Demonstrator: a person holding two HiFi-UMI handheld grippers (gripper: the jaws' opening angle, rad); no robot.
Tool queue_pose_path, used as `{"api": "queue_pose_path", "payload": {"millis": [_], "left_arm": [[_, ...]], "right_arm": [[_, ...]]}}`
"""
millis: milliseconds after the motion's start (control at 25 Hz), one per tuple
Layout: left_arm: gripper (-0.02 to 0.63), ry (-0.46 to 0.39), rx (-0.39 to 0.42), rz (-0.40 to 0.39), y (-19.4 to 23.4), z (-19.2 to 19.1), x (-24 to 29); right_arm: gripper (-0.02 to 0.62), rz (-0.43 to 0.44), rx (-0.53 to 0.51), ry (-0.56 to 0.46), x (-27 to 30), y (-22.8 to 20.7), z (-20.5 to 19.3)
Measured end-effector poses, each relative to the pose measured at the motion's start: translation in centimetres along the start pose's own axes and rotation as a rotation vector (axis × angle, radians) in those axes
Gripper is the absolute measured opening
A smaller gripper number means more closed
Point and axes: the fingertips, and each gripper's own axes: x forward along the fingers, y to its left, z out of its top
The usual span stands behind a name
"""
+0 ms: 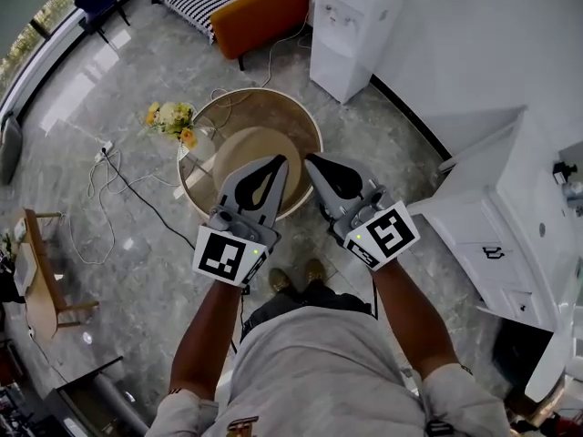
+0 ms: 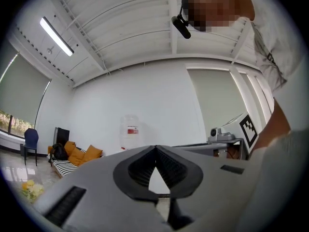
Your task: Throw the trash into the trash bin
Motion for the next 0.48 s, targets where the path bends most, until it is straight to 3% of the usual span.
{"api": "queue_pose_path", "payload": {"millis": [480], "left_arm": [[0.0,-0.018,0.01,0.008,-0.5,2.0,-0.8]], "right_arm": [[0.0,0.01,-0.036,-0.023,-0.5,0.7,2.0]]}}
